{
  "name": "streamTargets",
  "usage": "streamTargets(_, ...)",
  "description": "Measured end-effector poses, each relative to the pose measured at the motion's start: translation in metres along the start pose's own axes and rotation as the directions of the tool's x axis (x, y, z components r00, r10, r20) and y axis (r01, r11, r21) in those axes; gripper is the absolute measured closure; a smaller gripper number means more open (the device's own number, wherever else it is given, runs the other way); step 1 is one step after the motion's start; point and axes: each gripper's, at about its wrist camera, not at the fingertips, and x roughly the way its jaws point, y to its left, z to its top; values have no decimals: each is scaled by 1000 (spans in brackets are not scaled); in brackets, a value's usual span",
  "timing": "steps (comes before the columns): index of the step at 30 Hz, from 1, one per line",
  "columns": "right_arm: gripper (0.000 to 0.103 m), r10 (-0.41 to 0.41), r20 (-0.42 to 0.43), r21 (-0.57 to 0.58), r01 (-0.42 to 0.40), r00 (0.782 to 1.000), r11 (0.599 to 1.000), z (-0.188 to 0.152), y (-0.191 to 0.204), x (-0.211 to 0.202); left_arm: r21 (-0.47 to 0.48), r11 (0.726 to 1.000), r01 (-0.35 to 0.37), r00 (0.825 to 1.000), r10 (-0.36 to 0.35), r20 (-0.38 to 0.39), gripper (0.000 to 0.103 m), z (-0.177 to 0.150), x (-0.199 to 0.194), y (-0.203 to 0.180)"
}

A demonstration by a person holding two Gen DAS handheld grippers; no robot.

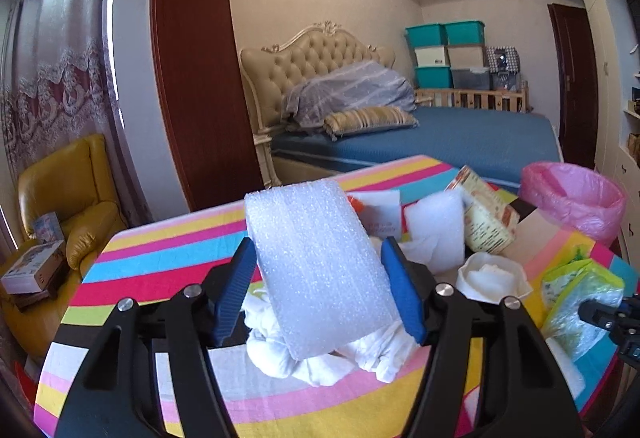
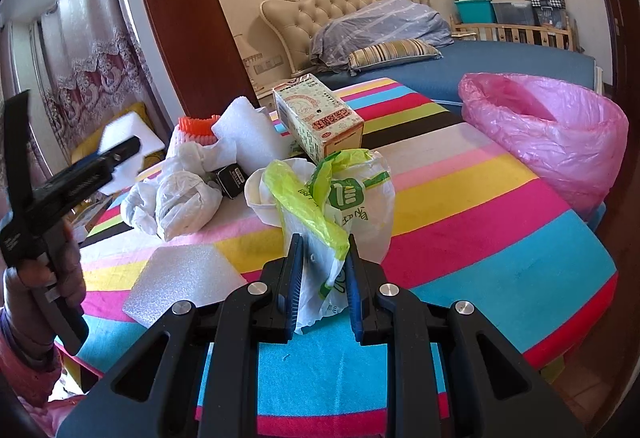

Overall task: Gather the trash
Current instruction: 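Carry both held items over the pink bin and open both tools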

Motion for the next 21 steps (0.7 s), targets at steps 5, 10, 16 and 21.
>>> streamTargets(5, 82, -19, 28, 4, 19, 999, 1000, 3, -8, -8, -6, 995, 97, 995, -97, 18, 40, 9, -16, -12)
streamTargets(10, 82, -79, 62, -2, 79, 995, 997, 15, -21, -18, 15, 977, 213, 977, -212, -7, 40, 12, -17, -41)
streamTargets(16, 82, -156, 75, -22, 158, 985, 987, 30, -45, -27, 34, 939, 341, 939, -339, -61, 40, 15, -7, -82)
streamTargets(21, 82, -218, 112, -46, 224, 970, 973, 49, -64, -38, 64, 899, 434, 899, -428, -92, 40, 31, 3, -123)
